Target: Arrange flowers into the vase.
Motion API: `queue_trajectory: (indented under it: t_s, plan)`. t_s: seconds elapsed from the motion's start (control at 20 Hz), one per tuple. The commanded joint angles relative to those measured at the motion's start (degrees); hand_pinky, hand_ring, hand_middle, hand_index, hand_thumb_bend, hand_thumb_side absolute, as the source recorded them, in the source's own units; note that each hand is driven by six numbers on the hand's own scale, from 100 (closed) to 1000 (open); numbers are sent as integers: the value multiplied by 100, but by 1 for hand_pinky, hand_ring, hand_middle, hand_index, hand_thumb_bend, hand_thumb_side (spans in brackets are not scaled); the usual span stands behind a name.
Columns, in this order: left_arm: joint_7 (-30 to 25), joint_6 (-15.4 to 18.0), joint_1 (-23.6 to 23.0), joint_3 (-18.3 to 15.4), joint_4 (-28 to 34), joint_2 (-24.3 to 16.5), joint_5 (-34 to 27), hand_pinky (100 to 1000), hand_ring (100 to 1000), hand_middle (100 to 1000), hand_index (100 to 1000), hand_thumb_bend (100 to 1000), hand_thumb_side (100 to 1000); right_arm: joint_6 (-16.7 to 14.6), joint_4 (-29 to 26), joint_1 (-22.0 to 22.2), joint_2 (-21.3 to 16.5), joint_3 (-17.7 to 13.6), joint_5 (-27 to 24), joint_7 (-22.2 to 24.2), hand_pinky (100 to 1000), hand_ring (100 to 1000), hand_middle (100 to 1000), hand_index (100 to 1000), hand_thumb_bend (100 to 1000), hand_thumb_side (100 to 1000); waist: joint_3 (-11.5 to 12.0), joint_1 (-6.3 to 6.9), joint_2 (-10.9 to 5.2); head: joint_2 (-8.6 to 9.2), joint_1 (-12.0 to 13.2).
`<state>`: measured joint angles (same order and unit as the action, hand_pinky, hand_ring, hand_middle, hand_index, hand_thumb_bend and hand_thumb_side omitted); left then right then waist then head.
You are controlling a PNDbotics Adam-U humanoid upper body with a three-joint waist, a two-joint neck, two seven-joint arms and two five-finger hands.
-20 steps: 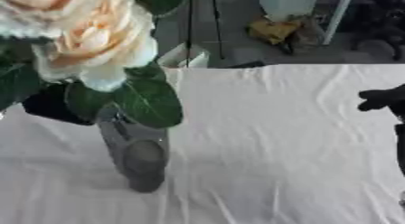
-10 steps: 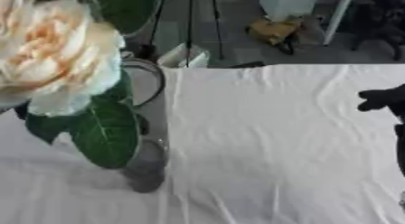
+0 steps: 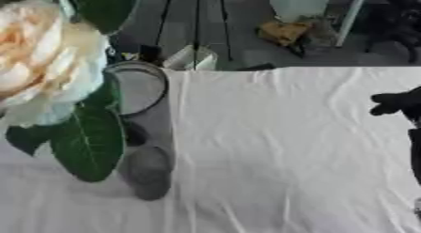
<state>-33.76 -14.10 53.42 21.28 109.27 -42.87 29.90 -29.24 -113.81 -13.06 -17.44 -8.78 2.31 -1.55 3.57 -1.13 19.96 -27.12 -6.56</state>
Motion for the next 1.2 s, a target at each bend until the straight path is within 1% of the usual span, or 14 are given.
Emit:
queue_trajectory:
  t_s: [0.05,0.2,0.4,0.65,1.2]
  plan:
    - [39,-12,56,-156,66,-184,45,881,922,990,1000,950,1000,-6,-78,-22,-71,-16,34,14,686,524,478,670,100,1000,9,69,-3,73,-7]
    - [114,-24,62,-166,85,-171,11,878,920,989,1000,940,1000,-2,-78,-25,-66,-12,38,22,686,524,477,670,100,1000,11,67,4,82,-11]
    - [235,-28,67,-183,116,-173,-19,877,918,988,1000,948,1000,1,-78,-21,-67,-16,39,22,686,524,477,670,100,1000,6,69,1,91,-13]
    - [384,6,44,-220,172,-208,78,882,920,988,1000,949,1000,9,-78,-18,-69,-20,35,16,686,522,477,669,100,1000,11,78,-11,90,-23]
    - [413,84,-188,-300,244,-395,171,891,924,989,1000,949,1000,15,-78,-12,-69,-39,27,-5,686,523,477,670,100,1000,14,77,-24,100,-46]
